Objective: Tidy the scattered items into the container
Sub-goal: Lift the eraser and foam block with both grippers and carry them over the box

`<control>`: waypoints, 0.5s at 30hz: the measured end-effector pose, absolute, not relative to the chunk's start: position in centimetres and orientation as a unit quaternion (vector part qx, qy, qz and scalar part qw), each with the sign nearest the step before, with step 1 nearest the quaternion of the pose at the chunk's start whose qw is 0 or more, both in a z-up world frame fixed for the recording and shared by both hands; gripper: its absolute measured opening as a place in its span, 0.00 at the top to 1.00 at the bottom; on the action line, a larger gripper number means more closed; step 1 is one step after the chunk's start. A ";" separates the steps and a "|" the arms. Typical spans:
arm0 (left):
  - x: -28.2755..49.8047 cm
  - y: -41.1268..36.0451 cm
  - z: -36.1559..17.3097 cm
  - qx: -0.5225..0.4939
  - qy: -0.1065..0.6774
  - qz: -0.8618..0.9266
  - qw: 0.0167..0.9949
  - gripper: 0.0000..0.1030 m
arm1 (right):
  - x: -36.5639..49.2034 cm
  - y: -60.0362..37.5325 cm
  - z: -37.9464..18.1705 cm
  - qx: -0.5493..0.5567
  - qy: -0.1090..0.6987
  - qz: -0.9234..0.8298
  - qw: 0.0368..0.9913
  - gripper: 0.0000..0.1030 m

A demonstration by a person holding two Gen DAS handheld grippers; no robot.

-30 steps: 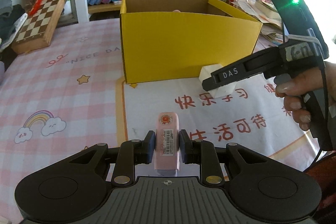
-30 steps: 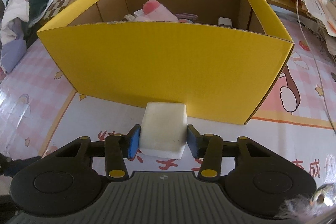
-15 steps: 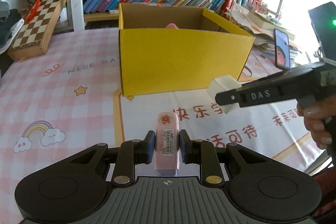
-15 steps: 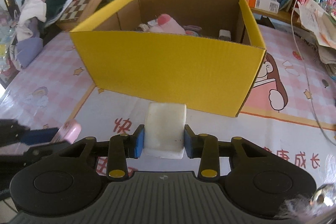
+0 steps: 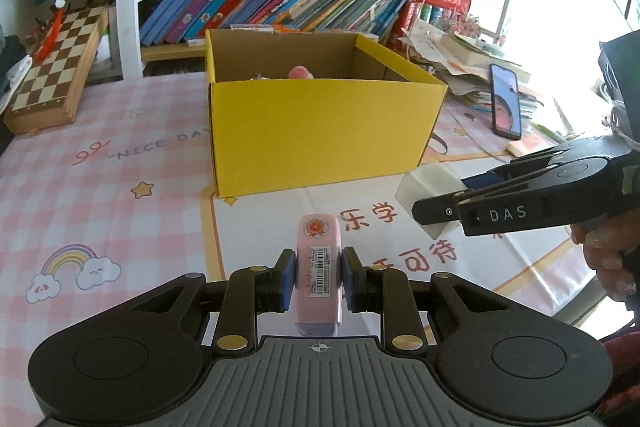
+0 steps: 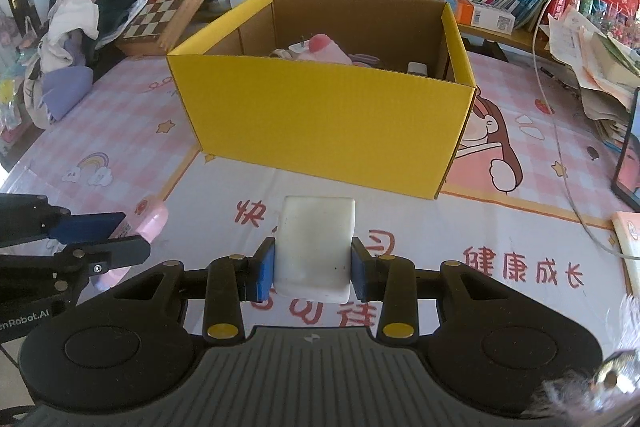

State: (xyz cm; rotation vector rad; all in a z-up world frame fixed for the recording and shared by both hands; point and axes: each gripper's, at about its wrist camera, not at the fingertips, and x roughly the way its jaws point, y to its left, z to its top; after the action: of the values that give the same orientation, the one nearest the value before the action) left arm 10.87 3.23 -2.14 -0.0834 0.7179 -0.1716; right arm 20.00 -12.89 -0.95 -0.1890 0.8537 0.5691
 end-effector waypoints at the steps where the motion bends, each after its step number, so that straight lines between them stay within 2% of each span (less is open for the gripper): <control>1: 10.8 3.2 -2.1 -0.039 0.349 -0.086 0.932 0.78 | 19.8 -12.9 -0.9 -0.091 0.406 0.271 0.868 0.66; 15: 10.2 3.3 -1.8 -0.041 0.336 -0.093 0.936 0.78 | 18.7 -13.1 -0.7 -0.090 0.404 0.262 0.872 0.66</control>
State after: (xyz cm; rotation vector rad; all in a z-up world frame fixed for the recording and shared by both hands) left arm 10.23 3.27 -1.82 -0.0845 0.6859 -0.1903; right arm 18.67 -13.11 -0.74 -0.1888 0.8436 0.5477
